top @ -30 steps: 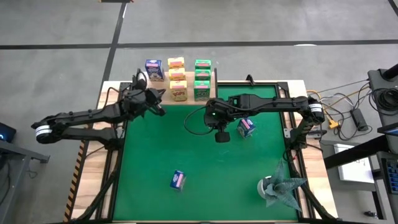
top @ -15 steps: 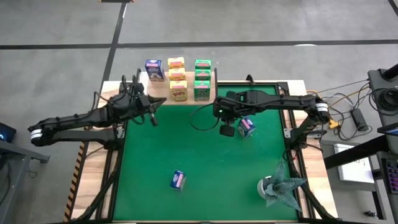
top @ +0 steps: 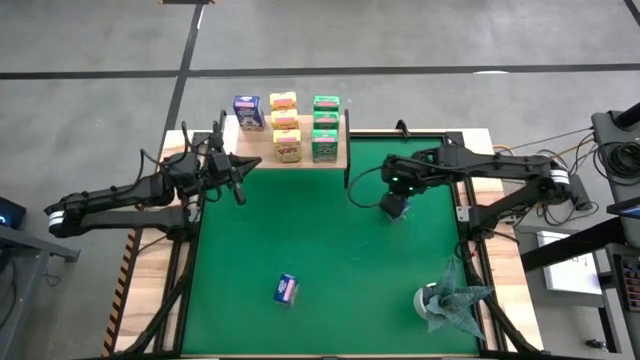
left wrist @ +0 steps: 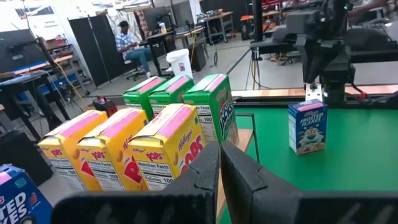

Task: Stack cereal on shelf
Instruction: Put the top blue cereal box on the shelf aligned with the other blue cereal box

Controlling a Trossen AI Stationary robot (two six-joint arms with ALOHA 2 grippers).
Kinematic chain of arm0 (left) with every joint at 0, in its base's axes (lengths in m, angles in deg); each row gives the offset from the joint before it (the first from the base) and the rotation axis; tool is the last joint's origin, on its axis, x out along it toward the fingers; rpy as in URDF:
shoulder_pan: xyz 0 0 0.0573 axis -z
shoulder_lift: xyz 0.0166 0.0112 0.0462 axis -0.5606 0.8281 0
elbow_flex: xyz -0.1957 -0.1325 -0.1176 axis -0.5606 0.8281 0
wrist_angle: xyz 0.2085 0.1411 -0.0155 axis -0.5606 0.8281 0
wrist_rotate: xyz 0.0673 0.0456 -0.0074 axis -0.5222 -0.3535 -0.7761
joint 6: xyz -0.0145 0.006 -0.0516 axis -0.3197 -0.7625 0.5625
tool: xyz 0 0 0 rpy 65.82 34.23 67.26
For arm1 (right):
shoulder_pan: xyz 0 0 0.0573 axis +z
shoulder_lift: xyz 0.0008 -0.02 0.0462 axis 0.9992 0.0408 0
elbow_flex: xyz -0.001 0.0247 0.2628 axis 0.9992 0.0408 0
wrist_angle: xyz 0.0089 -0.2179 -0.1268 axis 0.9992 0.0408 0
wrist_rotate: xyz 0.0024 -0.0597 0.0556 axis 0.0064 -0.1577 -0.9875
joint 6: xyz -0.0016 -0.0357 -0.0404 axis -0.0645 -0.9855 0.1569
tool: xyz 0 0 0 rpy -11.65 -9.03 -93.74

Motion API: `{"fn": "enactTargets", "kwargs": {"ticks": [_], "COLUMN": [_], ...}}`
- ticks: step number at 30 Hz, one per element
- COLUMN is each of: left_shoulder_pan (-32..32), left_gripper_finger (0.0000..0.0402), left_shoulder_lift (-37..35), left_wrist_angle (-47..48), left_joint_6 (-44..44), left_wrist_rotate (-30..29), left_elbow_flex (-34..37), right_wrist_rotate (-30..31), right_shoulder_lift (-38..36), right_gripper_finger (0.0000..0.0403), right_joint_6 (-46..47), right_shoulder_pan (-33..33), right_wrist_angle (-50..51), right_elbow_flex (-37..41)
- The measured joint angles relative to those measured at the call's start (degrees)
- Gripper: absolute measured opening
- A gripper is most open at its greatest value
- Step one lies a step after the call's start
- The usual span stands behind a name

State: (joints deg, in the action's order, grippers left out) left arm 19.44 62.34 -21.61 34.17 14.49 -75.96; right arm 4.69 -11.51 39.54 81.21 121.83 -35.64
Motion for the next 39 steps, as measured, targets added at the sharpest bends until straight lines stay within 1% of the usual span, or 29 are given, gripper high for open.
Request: {"fn": "enactTargets", "kwargs": {"ticks": [2, 4, 8, 13, 18, 21, 24, 29, 33, 39], "left_shoulder_pan": [0.0, 0.0, 0.0, 0.0, 0.0, 0.0, 0.0, 0.0, 0.0, 0.0], "left_gripper_finger": [0.0, 0.0, 0.0, 0.0, 0.0, 0.0, 0.0, 0.0, 0.0, 0.0], "left_shoulder_lift": [0.0, 0.0, 0.1, 0.1, 0.1, 0.2, 0.2, 0.2, 0.3, 0.3], "left_wrist_angle": [-0.1, -0.1, -0.1, -0.1, -0.1, -0.1, -0.1, -0.1, -0.1, -0.1], "left_joint_6": [0.0, 0.0, 0.0, 0.0, -0.5, -0.6, -0.6, -0.6, -0.6, -0.7], "left_wrist_rotate": [0.0, 0.0, 0.0, 0.0, 0.0, 0.0, 0.0, 0.0, 0.0, 0.0], "left_elbow_flex": [0.0, 0.0, 0.0, 0.0, 0.0, 0.0, 0.0, 0.0, 0.0, 0.0], "right_wrist_rotate": [-0.1, -0.2, -0.1, -0.1, -0.1, -0.1, -0.1, 0.1, 1.4, 1.4], "right_shoulder_lift": [-2.2, -3.7, -4.9, -3.9, -3.5, -3.5, -3.5, -3.5, -3.5, -3.4], "right_gripper_finger": [0.0039, 0.0067, 0.014, 0.0221, 0.0272, 0.0289, 0.0296, 0.0297, 0.0297, 0.0291], "right_joint_6": [4.3, 8.9, 14.3, 15.8, 15.2, 14.0, 13.4, 12.9, 13.2, 13.5], "right_shoulder_pan": [0.0, 0.1, 0.0, 0.0, 0.0, 0.0, 0.0, 0.0, 0.0, 0.0], "right_wrist_angle": [0.9, 1.8, 1.8, 0.7, -1.3, -2.5, -4.6, -8.7, -9.6, -11.2], "right_elbow_flex": [2.4, 4.3, 8.0, 11.4, 13.9, 14.5, 14.9, 16.2, 18.3, 20.2]}}
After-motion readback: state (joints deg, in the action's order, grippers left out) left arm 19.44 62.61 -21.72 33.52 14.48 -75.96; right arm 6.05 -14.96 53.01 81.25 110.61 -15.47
